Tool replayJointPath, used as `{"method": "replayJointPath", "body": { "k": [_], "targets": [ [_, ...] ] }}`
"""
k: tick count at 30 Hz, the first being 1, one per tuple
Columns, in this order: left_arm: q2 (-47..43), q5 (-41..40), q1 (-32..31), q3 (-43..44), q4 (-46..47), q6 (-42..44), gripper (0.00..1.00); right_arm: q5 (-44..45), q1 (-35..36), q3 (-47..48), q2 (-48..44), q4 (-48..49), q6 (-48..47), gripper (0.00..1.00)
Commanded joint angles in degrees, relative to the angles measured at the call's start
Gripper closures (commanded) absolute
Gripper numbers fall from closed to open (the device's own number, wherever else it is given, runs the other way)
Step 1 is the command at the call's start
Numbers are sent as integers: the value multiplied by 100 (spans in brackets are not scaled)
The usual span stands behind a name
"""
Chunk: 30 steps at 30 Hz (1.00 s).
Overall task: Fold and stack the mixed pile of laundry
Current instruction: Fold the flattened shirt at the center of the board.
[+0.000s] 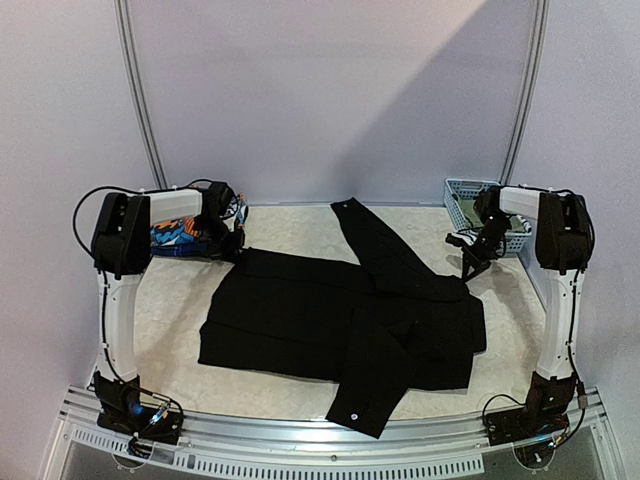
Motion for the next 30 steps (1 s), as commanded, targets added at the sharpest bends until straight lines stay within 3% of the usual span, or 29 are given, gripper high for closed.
{"method": "replayJointPath", "body": {
  "k": [1, 3, 4, 6, 13, 25, 30],
  "targets": [
    [-134, -107, 72, -298, 2, 37, 100, 72, 217, 274, 273, 167, 49, 100],
    [-209, -92, 74, -374, 28, 41, 100, 108, 240, 355, 266, 148, 153, 98],
    [-229, -89, 80, -417, 34, 48, 100, 157, 243, 366, 255, 143, 273, 88],
    [-273, -95, 73, -474, 32, 43, 100, 237, 244, 302, 189, 202, 433, 78],
    [-440, -87, 86, -640, 90, 46, 100, 243, 240, 22, -406, 303, 763, 65],
    [-580, -56, 88, -802, 185, 39, 100, -119, 340, -256, -205, 308, 833, 63],
    [-578, -21, 84, -784, 185, 35, 100, 122, 315, -411, -659, 815, 960, 62]
  ]
}}
